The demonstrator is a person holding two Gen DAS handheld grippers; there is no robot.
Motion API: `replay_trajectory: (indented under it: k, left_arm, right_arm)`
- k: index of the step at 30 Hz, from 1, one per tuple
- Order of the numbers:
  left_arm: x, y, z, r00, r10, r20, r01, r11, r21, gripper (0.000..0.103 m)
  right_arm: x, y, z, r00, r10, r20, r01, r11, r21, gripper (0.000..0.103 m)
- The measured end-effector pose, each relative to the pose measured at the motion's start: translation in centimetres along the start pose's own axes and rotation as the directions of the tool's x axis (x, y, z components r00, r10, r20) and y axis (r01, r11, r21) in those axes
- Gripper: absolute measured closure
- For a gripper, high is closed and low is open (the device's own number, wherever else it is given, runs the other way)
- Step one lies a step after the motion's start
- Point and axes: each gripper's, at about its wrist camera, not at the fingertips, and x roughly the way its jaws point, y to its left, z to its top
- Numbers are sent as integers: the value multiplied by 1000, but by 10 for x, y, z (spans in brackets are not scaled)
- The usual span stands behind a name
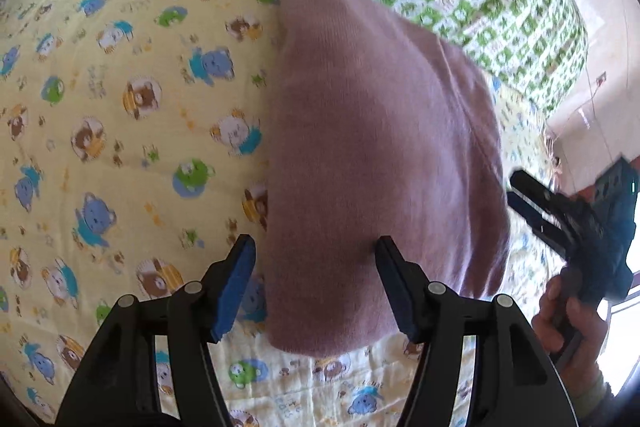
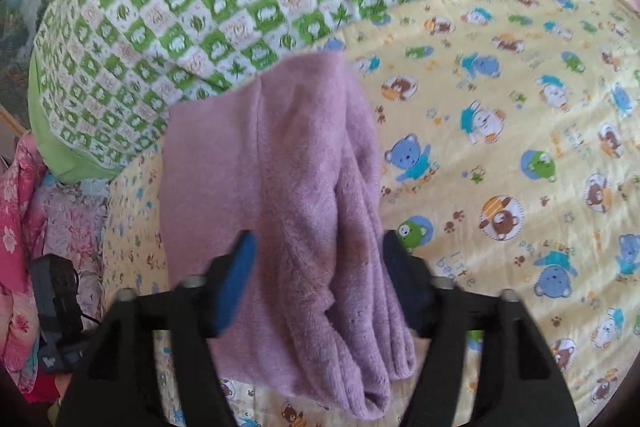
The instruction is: Fold small clothes
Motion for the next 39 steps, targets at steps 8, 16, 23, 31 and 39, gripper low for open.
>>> replay_trajectory:
  k: [8,16,23,31,39]
  left_arm:
    - [6,-1,55,1000,10,29,-9,999,-46,34]
    - [33,-3,110,999,19,48,-17,999,-45,32]
    - [48,-5,139,994,44,101,-47,999,19,82]
    - [58,-2,139,990,108,91,-112,993,41,68]
    - [16,15,81,999,-6,42,8,1000,-26,42]
  right_arm:
    - [23,-10,25,999,43,-14,-42,999,23,31]
    - [72,-21,75,994,94,-50,-93,995,30,31]
    - [83,-28,94,992,127,-24,-127,991,32,86]
    - [75,-27,93,997,70,-30,-69,997,19,72]
    - [4,-9,27,997,77,-22,-77,997,-29,33]
